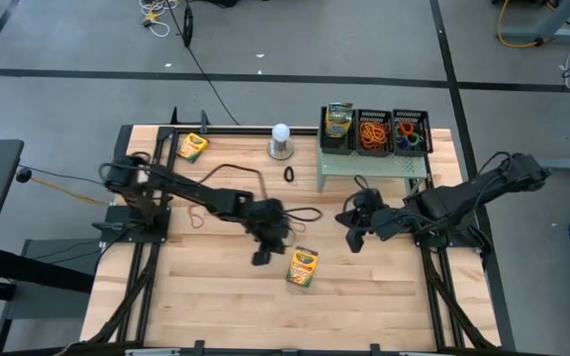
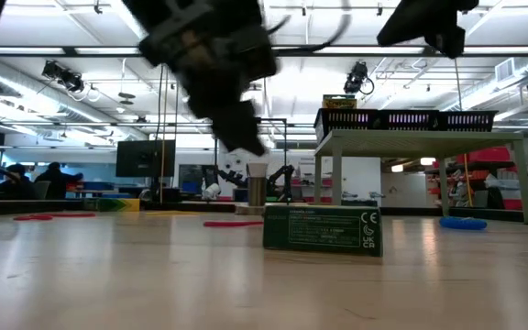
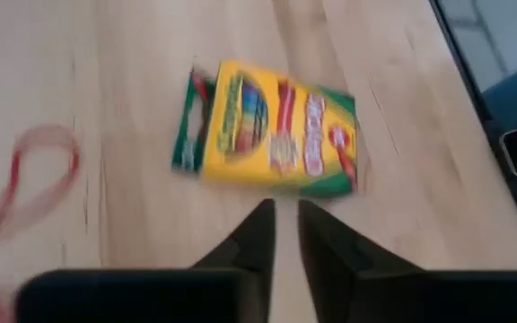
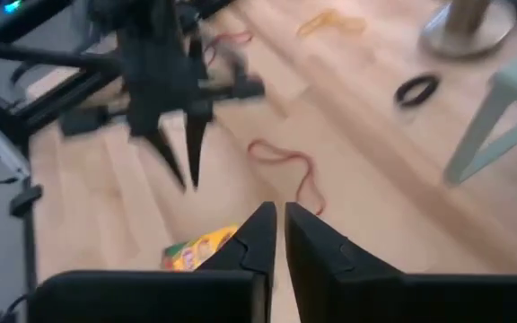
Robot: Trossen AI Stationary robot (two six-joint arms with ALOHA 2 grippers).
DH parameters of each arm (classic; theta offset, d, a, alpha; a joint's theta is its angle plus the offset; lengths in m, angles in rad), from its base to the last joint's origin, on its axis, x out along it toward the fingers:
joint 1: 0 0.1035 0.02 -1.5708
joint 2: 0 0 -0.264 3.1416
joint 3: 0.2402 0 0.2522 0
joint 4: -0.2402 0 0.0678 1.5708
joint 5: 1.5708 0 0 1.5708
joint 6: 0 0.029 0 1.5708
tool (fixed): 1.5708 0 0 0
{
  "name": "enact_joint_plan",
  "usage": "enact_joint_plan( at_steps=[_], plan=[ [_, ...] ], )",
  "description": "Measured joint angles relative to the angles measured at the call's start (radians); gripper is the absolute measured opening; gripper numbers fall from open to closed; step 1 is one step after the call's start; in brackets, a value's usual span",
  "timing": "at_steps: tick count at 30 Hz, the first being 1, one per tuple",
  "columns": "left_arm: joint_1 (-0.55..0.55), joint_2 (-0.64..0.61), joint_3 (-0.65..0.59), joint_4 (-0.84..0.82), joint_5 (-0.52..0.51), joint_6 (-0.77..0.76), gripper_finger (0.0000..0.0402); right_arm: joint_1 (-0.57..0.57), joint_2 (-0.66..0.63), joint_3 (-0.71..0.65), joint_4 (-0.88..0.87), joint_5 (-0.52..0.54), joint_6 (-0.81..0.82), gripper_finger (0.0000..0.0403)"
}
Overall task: Pick & Place Office Desk Supplies
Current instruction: Put the bottom crayon box into the left basket on the shelf
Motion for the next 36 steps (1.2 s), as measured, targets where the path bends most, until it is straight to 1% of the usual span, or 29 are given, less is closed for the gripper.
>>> enact_joint_plan(
  at_steps=[1, 3, 5, 8, 10, 13, 15, 17, 19, 21, 24, 29, 32, 34, 36],
  plan=[
    [0.003, -0.037, -0.068, 0.053, 0.000, -0.033, 0.0042, -0.001, 0.013, 0.000, 0.002, -0.021, 0.017, 0.0036],
    [0.004, -0.105, -0.204, 0.214, -0.005, -0.114, 0.0013, -0.007, 0.050, 0.000, 0.017, -0.072, 0.032, 0.0038],
    [0.000, -0.171, -0.337, 0.393, -0.032, -0.210, 0.0008, -0.017, 0.106, 0.000, 0.029, -0.125, 0.050, 0.0038],
    [-0.027, -0.242, -0.504, 0.680, -0.144, -0.337, 0.0008, -0.035, 0.196, 0.000, 0.066, -0.227, 0.076, 0.0040],
    [-0.046, -0.271, -0.590, 0.859, -0.229, -0.402, 0.0008, -0.048, 0.258, 0.000, 0.103, -0.306, 0.077, 0.0050],
    [-0.073, -0.287, -0.698, 1.109, -0.360, -0.457, 0.0008, -0.076, 0.346, 0.000, 0.146, -0.419, 0.075, 0.0078],
    [-0.090, -0.285, -0.752, 1.244, -0.434, -0.469, 0.0008, -0.101, 0.399, 0.000, 0.172, -0.498, 0.066, 0.0105],
    [-0.101, -0.285, -0.793, 1.344, -0.480, -0.470, 0.0008, -0.128, 0.444, 0.000, 0.194, -0.546, 0.048, 0.0133],
    [-0.108, -0.285, -0.823, 1.403, -0.488, -0.471, 0.0008, -0.151, 0.480, 0.001, 0.207, -0.571, 0.033, 0.0158],
    [-0.110, -0.285, -0.841, 1.429, -0.467, -0.472, 0.0008, -0.174, 0.509, 0.001, 0.232, -0.600, 0.016, 0.0177],
    [-0.114, -0.285, -0.853, 1.422, -0.450, -0.476, 0.0008, -0.198, 0.547, 0.003, 0.280, -0.642, -0.010, 0.0190],
    [-0.114, -0.285, -0.851, 1.419, -0.450, -0.464, 0.0007, -0.220, 0.609, 0.003, 0.358, -0.706, -0.042, 0.0187],
    [-0.111, -0.284, -0.851, 1.417, -0.458, -0.436, 0.0007, -0.221, 0.637, 0.003, 0.383, -0.693, -0.068, 0.0180],
    [-0.112, -0.284, -0.851, 1.413, -0.483, -0.441, 0.0007, -0.221, 0.654, 0.003, 0.384, -0.665, -0.073, 0.0171],
    [-0.112, -0.284, -0.852, 1.420, -0.511, -0.445, 0.0007, -0.221, 0.668, 0.004, 0.389, -0.665, -0.084, 0.0158]
  ],
)
